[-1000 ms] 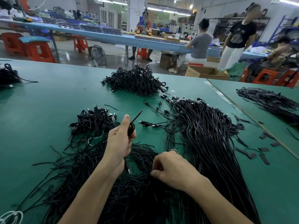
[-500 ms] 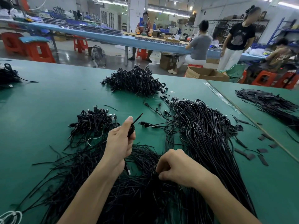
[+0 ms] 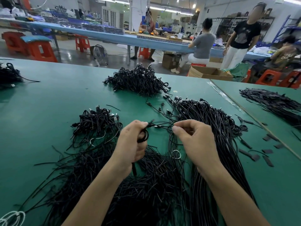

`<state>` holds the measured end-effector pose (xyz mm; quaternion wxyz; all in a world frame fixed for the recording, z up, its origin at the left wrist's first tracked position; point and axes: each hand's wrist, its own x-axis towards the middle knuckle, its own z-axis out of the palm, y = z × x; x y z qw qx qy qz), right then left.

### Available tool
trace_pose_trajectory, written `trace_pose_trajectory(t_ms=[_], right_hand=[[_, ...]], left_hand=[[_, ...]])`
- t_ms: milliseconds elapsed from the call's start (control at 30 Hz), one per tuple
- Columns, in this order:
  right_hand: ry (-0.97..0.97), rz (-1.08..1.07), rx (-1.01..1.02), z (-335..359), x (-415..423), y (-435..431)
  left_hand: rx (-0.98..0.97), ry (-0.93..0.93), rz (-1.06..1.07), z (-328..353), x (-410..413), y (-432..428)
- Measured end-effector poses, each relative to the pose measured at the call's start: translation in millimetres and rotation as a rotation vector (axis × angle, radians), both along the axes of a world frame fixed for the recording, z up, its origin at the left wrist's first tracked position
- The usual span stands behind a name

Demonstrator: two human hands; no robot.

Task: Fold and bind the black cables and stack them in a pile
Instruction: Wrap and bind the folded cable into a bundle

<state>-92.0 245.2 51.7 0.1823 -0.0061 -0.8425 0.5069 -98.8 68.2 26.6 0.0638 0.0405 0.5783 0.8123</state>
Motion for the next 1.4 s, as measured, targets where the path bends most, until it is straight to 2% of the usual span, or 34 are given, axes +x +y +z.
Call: trace_pose_trajectory(t_ms=[67, 133, 267, 367, 500, 667, 800, 867, 967, 1033, 1200, 1300, 1400], right_hand=[[-0.062, 0.030, -0.258, 0.2, 1.8, -13.7], [-0.070, 0.113, -0.286, 0.3, 6.9, -24.2], [0.048, 0.227, -0.075, 3.1, 18.8, -29.7], [0.105, 0.246, 0.169, 8.3, 26.5, -32.8], [0.148, 0.239, 0.438, 13.6, 32.0, -38.8], [0.216, 0.246, 0.746, 7.7, 36.8, -43.1], [0.244, 0.349, 1.053, 6.2, 38.5, -46.4], [0.302, 0.377, 1.109, 8.9, 37.1, -42.5], [0.410, 0.419, 1.108, 14.1, 33.1, -33.1], [0.412, 0.466, 1.024, 16.4, 30.0, -29.1], [0.146, 0.473, 0.795, 16.8, 26.4, -27.1], [0.042, 0.427, 0.728, 16.4, 24.8, -24.8], [-0.040, 0.418, 0.630, 19.8, 24.4, -23.0]], left_hand=[[-0.063, 0.079, -0.090, 1.7, 5.2, 5.2], [-0.130, 0.151, -0.119, 3.5, 10.1, 11.0], [-0.090, 0.210, 0.023, 9.2, 9.3, 8.5], [-0.050, 0.245, 0.048, 6.5, 5.9, 6.0], [-0.026, 0.162, 0.104, 1.2, 5.4, 11.9], [-0.102, 0.083, 0.234, -6.7, 1.3, 15.6], [-0.092, 0.024, 0.177, -10.8, 2.8, 14.6], [-0.087, -0.063, 0.065, -10.9, 3.0, 13.2], [-0.088, -0.170, -0.102, -7.2, 5.5, 10.3], [-0.068, -0.219, -0.176, -6.2, 6.8, 9.3], [-0.169, -0.340, -0.300, -7.8, 6.1, 10.5], [-0.175, -0.282, -0.487, -6.2, 6.8, 7.5], [-0.211, -0.129, -0.632, -4.0, 7.7, -1.6]])
